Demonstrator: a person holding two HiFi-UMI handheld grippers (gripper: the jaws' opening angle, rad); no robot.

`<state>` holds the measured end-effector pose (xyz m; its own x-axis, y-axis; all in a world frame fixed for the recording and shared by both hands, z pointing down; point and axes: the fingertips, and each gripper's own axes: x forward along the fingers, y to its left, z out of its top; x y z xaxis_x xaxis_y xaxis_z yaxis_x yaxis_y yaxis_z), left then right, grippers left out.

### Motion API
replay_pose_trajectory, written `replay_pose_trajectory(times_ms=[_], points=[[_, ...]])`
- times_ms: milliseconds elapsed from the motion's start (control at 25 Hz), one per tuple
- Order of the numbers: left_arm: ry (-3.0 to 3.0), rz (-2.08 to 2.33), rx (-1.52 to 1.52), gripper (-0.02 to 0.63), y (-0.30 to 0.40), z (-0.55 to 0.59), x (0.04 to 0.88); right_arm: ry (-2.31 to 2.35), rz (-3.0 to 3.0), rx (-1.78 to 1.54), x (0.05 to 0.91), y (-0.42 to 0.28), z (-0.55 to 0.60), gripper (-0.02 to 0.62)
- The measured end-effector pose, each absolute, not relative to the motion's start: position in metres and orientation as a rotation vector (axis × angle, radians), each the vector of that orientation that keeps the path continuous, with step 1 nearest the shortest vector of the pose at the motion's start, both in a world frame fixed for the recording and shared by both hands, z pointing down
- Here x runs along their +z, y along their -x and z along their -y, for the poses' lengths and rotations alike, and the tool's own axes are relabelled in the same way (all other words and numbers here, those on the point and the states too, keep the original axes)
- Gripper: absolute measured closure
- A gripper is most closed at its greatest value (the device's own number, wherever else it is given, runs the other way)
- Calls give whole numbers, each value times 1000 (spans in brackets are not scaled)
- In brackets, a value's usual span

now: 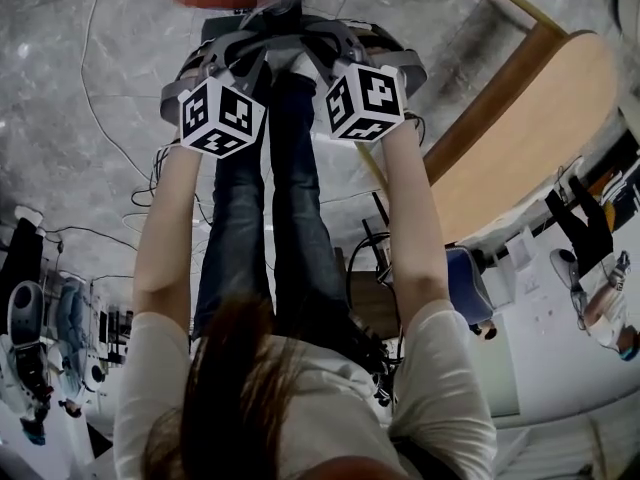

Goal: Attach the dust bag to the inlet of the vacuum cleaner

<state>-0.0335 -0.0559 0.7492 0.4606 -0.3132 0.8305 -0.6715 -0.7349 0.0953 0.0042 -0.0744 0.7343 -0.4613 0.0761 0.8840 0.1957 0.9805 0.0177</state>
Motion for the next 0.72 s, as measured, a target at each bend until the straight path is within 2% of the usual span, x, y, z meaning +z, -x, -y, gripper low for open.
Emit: replay_pose_trajectory(times_ms=[440,720], points=[[-2423,617,1371,548,34,70,746,-83,2133,46,733,-6,77,558],[-2312,808,1132,549,38,66,746,125,2067,-123,734,-1,81,557]])
